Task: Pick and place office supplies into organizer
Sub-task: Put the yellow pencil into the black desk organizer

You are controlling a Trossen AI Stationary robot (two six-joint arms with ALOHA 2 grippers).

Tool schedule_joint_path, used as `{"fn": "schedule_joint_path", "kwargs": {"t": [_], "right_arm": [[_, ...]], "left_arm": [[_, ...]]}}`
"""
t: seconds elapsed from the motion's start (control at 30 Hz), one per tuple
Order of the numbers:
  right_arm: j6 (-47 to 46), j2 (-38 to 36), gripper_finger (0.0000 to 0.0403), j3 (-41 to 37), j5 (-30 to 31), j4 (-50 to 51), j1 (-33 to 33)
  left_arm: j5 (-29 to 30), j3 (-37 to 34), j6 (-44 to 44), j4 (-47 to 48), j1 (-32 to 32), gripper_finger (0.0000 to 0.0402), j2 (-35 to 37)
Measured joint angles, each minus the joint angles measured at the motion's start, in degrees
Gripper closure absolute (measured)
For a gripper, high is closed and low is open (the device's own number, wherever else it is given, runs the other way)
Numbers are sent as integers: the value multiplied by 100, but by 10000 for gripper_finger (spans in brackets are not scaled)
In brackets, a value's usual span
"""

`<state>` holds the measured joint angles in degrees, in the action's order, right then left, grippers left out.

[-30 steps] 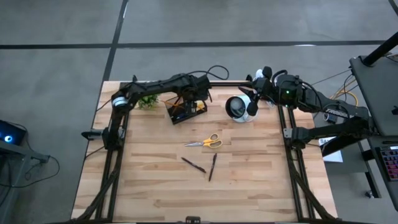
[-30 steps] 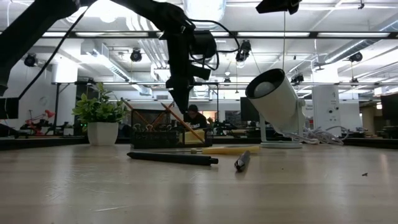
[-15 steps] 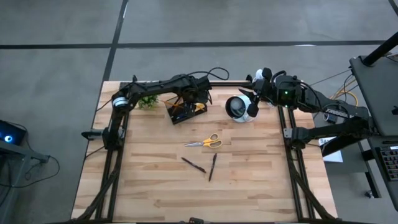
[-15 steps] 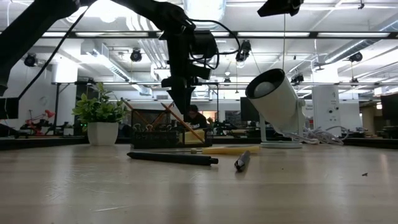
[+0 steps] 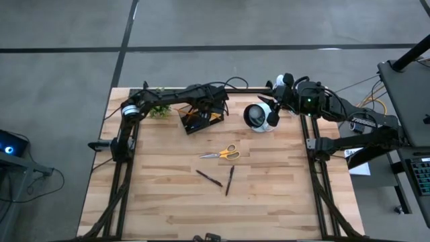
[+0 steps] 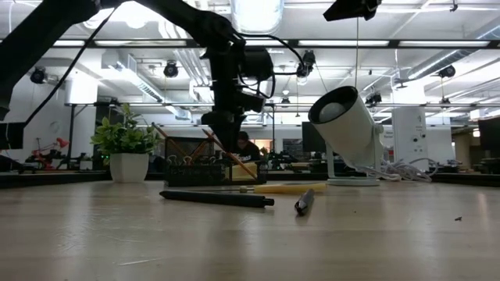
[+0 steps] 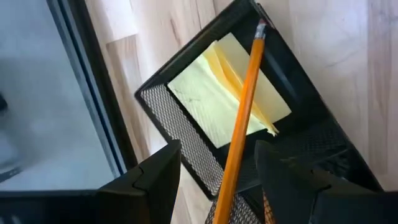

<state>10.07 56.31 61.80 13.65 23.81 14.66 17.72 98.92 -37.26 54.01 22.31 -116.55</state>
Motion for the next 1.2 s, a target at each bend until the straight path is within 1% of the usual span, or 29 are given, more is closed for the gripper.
{"fn": "schedule_joint_path", "kwargs": {"t": [0.27, 0.37, 0.43, 0.53, 0.87, 1.0, 1.07, 1.2], "right_arm": [[0, -2, 337, 0, -2, 0, 2], [-2, -2, 337, 0, -2, -2, 2], [-1, -2, 337, 0, -2, -2, 2], [-3, -2, 337, 0, -2, -2, 2], [-66, -4, 337, 0, -7, -4, 2], [-91, -7, 337, 0, -8, -3, -1], [-99, -7, 337, 0, -9, -4, 0], [-109, -7, 337, 0, -9, -4, 0]], "left_arm": [[-67, -262, -129, 47, -32, 212, -52], [168, -278, -220, -38, -37, 212, -52], [209, -278, -229, -194, -35, 212, -52], [211, -278, -229, -368, -28, 212, -52], [108, -278, -238, -288, -31, 212, -235], [370, -280, -264, -281, -31, 212, -421], [511, -280, -251, -249, -35, 216, -424], [536, -280, -232, -237, -31, 236, -405]]}}
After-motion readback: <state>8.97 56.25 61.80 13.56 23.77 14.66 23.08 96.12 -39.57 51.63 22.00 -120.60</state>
